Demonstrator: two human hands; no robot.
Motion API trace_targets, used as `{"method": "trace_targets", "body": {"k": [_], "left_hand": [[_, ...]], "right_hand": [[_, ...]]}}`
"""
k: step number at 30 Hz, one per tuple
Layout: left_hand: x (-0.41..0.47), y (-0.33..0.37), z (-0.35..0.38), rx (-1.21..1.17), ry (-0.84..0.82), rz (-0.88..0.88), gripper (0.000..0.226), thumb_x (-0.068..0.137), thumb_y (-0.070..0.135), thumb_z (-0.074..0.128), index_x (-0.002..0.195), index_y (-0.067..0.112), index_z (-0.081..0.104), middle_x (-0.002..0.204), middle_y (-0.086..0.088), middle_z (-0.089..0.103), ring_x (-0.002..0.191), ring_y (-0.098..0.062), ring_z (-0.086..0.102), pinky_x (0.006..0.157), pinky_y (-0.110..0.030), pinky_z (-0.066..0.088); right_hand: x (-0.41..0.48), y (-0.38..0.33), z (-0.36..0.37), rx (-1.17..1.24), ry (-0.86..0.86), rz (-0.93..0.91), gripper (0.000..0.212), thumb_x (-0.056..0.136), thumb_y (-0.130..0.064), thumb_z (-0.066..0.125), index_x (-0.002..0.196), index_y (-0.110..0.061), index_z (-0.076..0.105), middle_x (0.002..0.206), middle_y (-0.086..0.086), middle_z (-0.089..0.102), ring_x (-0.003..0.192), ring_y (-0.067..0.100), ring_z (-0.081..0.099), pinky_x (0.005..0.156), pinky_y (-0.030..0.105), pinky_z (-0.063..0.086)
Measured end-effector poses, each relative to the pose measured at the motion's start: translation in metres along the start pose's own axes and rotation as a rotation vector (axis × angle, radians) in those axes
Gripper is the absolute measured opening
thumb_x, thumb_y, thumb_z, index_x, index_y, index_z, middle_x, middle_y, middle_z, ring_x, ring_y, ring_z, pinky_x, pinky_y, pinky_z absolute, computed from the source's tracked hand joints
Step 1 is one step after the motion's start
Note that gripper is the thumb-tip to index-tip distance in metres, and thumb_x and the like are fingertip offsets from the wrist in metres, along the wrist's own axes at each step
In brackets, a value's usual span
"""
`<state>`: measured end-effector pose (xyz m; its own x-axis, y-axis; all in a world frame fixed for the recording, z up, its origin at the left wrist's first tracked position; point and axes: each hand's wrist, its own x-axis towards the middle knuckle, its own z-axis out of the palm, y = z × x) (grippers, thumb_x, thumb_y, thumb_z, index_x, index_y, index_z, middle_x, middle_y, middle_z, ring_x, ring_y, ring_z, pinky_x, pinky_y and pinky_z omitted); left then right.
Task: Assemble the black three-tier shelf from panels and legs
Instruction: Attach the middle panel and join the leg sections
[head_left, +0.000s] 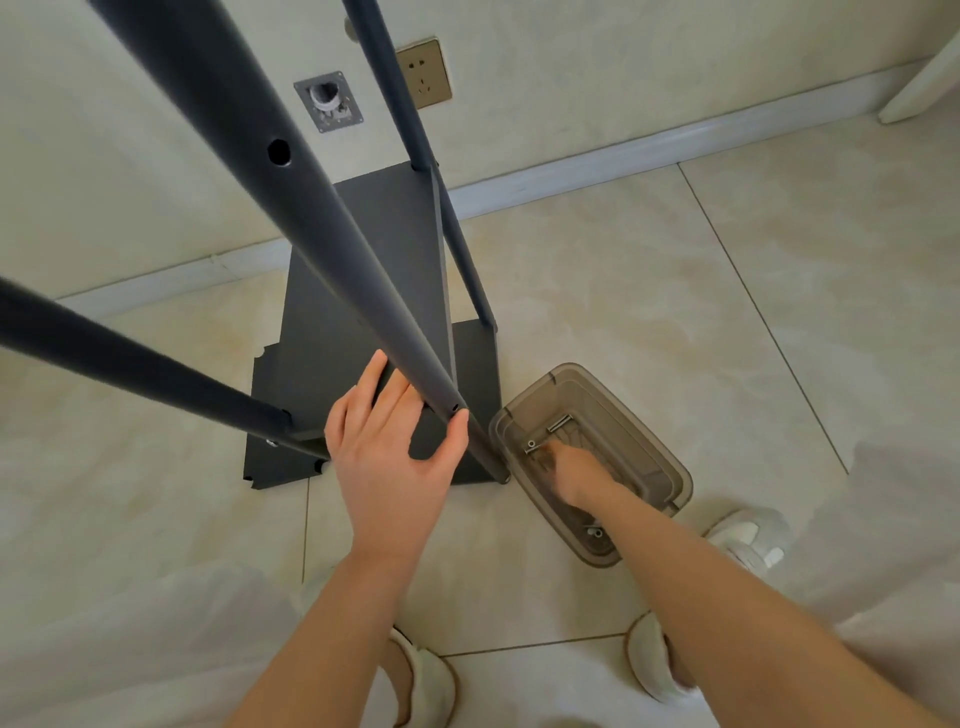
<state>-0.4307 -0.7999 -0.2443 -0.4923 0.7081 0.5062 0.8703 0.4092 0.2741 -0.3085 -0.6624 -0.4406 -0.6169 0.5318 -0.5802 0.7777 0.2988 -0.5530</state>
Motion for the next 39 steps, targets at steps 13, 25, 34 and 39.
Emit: {"method": "trace_targets", "body": {"k": [13,25,34,39], "left_hand": [[0.000,0.002,0.000,-0.009,-0.016,0.011,0.041,0.085,0.031,0.070,0.122,0.013,0.071,0.135,0.009,0.053,0.129,-0.029,0.057,0.111,-0.042,0.032],[0.002,0.003,0.000,-0.026,-0.015,0.012,0.043,0.087,0.037,0.063,0.124,0.015,0.070,0.133,0.013,0.052,0.131,-0.025,0.055,0.113,-0.037,0.029],[0.002,0.001,0.002,-0.026,-0.026,0.000,0.041,0.088,0.040,0.063,0.121,0.017,0.071,0.130,0.001,0.068,0.132,-0.026,0.055,0.111,-0.046,0.036],[0.002,0.004,-0.001,-0.002,-0.036,-0.020,0.040,0.088,0.040,0.065,0.122,0.018,0.070,0.129,0.001,0.068,0.133,-0.025,0.054,0.110,-0.046,0.037]], "right_hand": [[0.032,-0.004,0.015,-0.103,-0.059,-0.028,0.045,0.095,-0.005,0.051,0.137,-0.020,0.052,0.126,0.010,0.062,0.112,0.028,0.061,0.095,0.038,0.051],[0.019,0.007,0.017,-0.332,0.007,0.015,0.049,0.087,0.007,0.059,0.133,-0.010,0.056,0.133,0.012,0.047,0.114,0.031,0.057,0.095,0.037,0.052],[0.001,0.011,0.004,-0.387,-0.008,0.099,0.028,0.092,0.001,0.057,0.118,-0.008,0.061,0.116,0.012,0.063,0.102,0.027,0.065,0.077,0.032,0.051],[-0.019,0.006,-0.003,-0.140,0.139,0.160,0.013,0.097,-0.008,0.052,0.109,-0.008,0.056,0.105,0.012,0.066,0.091,0.028,0.065,0.068,0.031,0.049]]}}
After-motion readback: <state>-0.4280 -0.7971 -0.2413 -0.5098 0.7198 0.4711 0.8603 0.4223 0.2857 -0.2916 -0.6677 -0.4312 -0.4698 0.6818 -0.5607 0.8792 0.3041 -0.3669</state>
